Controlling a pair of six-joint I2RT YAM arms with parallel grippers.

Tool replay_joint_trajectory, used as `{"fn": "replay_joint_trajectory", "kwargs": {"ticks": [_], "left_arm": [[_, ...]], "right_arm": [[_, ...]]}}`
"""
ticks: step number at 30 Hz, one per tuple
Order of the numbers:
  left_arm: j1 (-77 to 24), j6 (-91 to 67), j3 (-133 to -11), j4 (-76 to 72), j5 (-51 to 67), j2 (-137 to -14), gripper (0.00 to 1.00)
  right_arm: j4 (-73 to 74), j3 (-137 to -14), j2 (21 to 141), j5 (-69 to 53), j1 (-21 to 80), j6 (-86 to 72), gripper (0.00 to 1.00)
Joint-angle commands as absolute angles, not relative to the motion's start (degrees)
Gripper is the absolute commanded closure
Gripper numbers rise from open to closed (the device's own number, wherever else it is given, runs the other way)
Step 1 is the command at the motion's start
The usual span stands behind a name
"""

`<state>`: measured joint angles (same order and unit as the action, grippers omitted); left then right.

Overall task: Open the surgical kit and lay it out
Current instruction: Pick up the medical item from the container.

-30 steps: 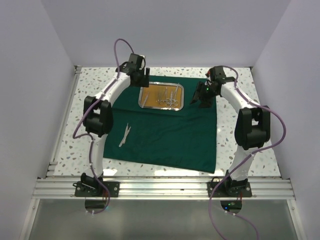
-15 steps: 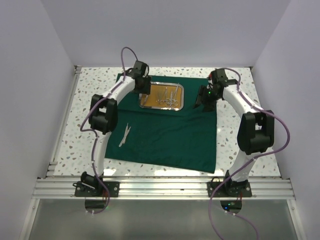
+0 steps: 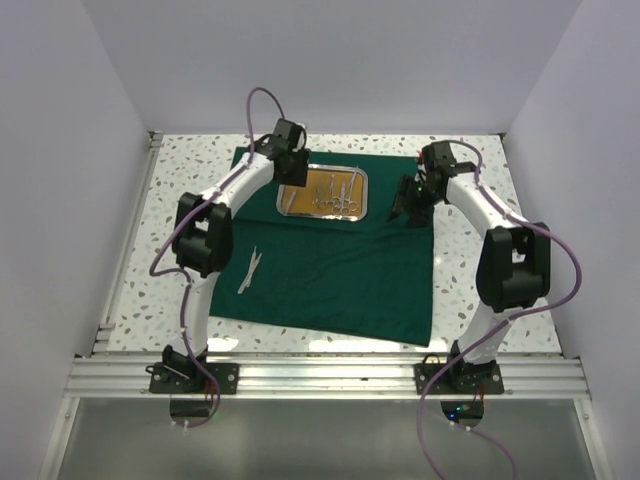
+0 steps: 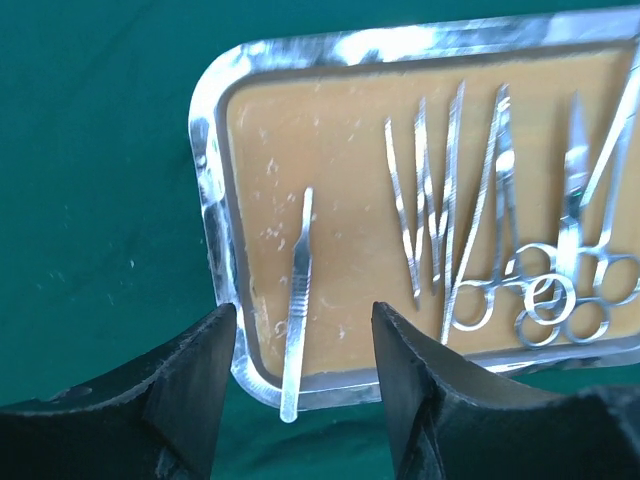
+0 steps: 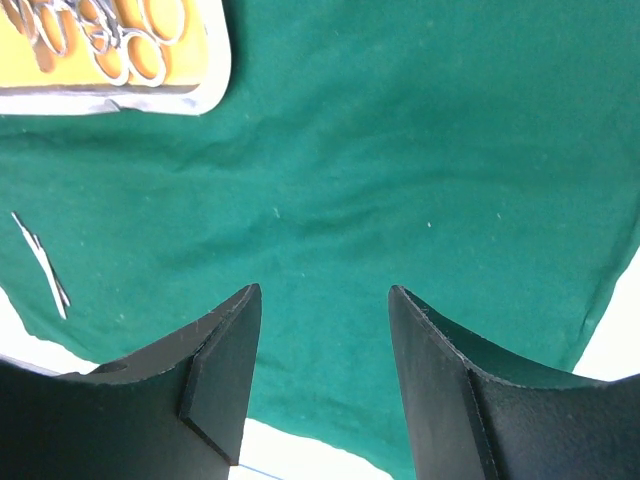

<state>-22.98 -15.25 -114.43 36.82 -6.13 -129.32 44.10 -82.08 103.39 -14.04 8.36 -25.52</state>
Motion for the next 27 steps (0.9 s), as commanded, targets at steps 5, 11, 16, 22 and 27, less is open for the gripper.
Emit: {"fn": "replay_joint_trajectory", "kwargs": {"ticks": [5, 11, 16, 22, 27], "left_arm": [[-22.76, -14.68, -110.83, 35.59, -6.86, -129.99, 0.43], [-23.03, -14.68, -108.99, 34.89, -4.75, -131.04, 0.46], [-23.73, -14.50, -107.23, 34.72, -5.10, -131.22, 0.48], [-23.91, -14.50, -105.03, 35.16, -6.50, -132.36, 0.54], [-23.91, -14.76, -103.62, 35.16, -6.15, -133.33, 0.74]], "right_arm": [[44.56, -79.72, 98.00, -12.31, 8.53, -25.93, 0.42], [45.26, -78.14, 96.16, -11.08, 8.61, -25.23, 0.42], [45.00, -77.43, 95.54, -11.07, 8.53, -25.49, 0.42], [45.00, -76.64, 94.75, -11.07, 8.61, -25.58, 0.42], [45.17, -74.98, 93.08, -10.64, 8.53, -25.49, 0.42]]}}
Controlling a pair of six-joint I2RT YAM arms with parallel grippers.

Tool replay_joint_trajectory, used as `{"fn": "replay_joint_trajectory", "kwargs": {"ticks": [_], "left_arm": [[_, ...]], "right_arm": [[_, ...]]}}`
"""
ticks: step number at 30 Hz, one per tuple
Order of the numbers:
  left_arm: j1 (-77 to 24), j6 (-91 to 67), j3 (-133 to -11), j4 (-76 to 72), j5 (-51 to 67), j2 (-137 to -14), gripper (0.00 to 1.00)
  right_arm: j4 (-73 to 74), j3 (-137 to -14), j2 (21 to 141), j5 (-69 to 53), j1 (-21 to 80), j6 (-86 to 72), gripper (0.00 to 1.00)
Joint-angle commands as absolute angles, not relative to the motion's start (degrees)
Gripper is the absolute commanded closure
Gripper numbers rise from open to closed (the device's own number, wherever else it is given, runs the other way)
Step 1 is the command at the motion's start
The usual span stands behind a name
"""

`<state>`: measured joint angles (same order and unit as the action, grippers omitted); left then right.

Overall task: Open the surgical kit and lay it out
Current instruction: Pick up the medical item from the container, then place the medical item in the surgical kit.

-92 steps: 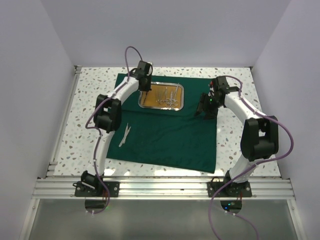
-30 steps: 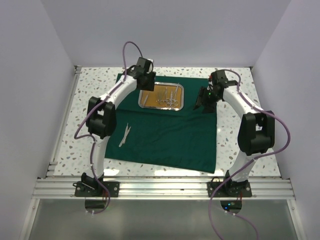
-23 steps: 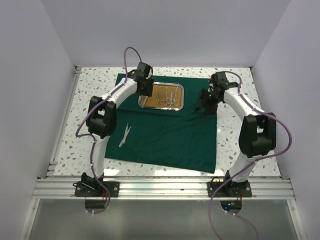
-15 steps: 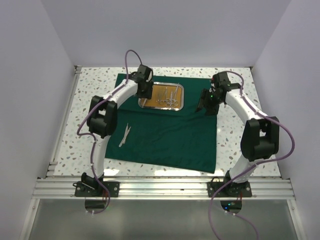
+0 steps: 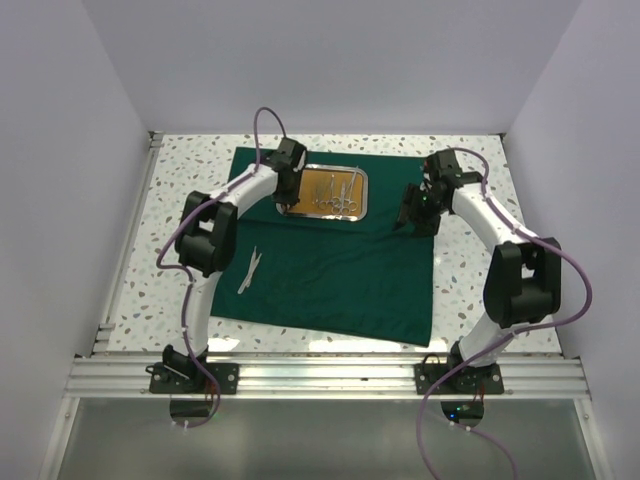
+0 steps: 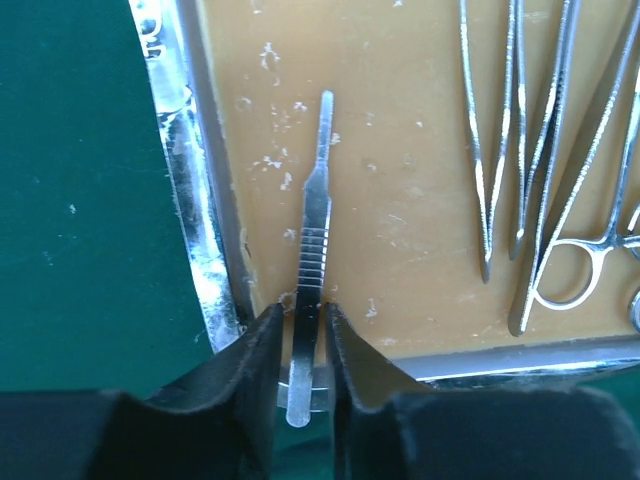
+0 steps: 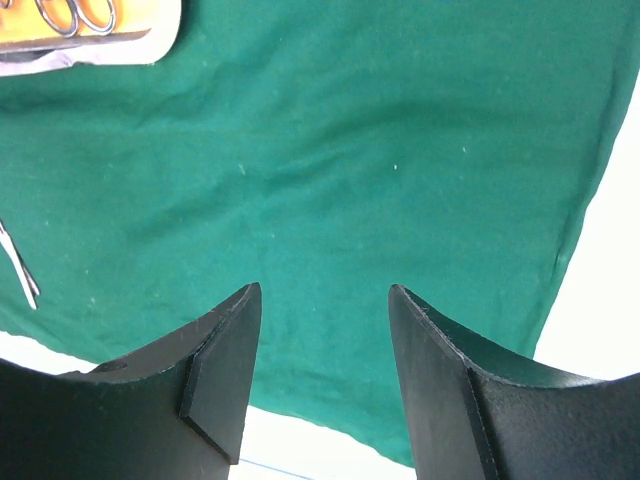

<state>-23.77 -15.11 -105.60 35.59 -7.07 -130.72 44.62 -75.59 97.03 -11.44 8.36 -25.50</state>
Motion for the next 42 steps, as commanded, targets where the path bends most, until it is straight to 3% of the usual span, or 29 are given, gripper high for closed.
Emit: {"fn": "replay_joint_trajectory", "kwargs": {"ticks": [1, 5, 26, 42], "left_arm": [[-23.91, -14.77, -103.36, 35.16, -6.15, -133.42, 0.78], [-23.91, -14.77, -103.62, 35.16, -6.33, -133.51, 1.00], [-23.91, -15.12, -108.64, 39.99, -8.96, -122.62, 1.00], [-24.17, -21.87, -62.35, 34.72, -8.71, -90.90, 1.00]], "right_arm": [[45.18, -74.62, 92.82, -10.63, 8.61, -25.58, 0.42], [45.18, -73.57, 91.76, -10.37, 8.53, -25.49, 0.42], [46.23, -80.67, 94.13, -11.34, 8.61, -25.84, 0.42], [46.67, -95.17, 105.81, -13.97, 8.70, -26.46, 0.42]]}}
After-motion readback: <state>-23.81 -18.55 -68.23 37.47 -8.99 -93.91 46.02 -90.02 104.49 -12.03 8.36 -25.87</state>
